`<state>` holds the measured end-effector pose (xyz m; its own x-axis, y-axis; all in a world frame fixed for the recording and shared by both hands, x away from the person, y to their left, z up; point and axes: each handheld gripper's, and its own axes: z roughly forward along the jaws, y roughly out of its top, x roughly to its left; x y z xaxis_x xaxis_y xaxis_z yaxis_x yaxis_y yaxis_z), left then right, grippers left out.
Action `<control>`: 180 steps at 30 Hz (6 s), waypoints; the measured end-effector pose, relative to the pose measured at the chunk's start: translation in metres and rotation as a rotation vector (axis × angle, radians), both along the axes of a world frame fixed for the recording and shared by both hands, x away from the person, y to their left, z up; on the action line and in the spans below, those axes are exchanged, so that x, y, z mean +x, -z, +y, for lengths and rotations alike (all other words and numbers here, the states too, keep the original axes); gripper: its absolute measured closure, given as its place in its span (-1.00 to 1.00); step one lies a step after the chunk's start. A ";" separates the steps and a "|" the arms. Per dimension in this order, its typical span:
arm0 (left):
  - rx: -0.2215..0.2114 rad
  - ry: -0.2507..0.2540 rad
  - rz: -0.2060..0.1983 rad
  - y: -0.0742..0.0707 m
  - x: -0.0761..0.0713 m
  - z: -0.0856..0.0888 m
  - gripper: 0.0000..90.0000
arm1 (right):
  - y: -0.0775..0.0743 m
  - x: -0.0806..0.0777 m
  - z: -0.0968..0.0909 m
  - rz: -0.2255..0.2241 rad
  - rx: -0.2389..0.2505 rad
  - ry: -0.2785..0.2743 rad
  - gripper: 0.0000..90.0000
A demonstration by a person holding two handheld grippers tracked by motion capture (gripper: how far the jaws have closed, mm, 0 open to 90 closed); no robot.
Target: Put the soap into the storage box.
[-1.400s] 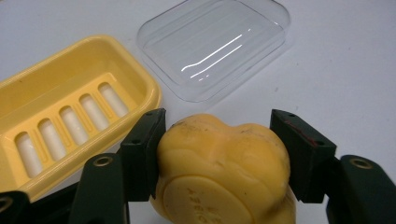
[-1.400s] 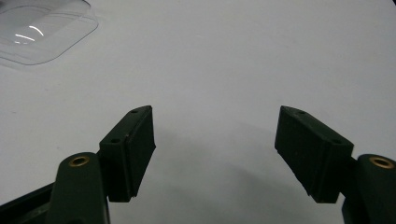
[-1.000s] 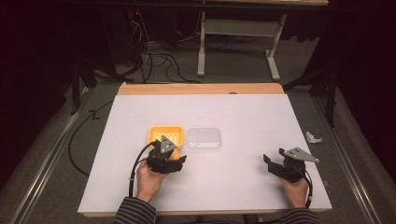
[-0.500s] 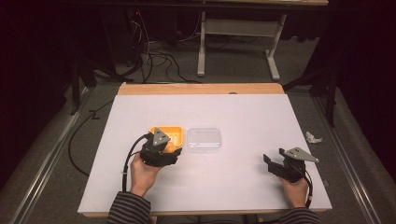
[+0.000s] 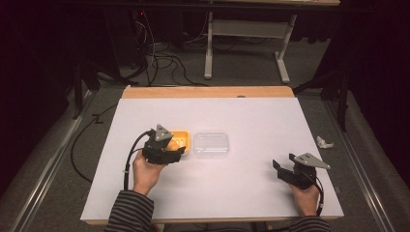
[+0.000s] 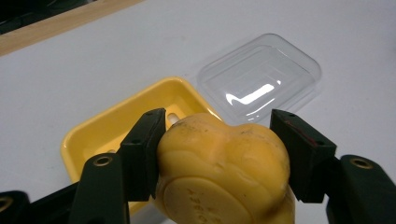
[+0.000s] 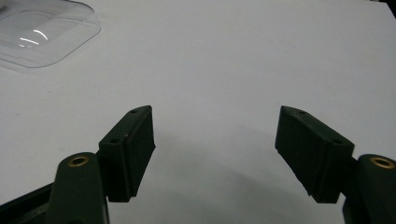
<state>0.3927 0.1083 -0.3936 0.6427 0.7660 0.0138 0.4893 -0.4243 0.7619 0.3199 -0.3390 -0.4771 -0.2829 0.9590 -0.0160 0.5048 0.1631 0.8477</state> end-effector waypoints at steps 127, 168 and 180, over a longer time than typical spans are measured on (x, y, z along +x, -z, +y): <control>-0.124 -0.065 -0.054 0.003 0.010 0.015 -0.45 | 0.000 0.000 -0.001 0.001 0.015 -0.008 -0.36; -0.233 -0.041 -0.073 0.013 -0.037 0.030 -0.47 | 0.000 0.000 0.000 -0.005 0.003 -0.013 -0.34; -0.215 -0.048 -0.060 0.026 -0.045 0.034 -0.47 | 0.000 0.000 0.001 0.001 -0.002 -0.007 -0.33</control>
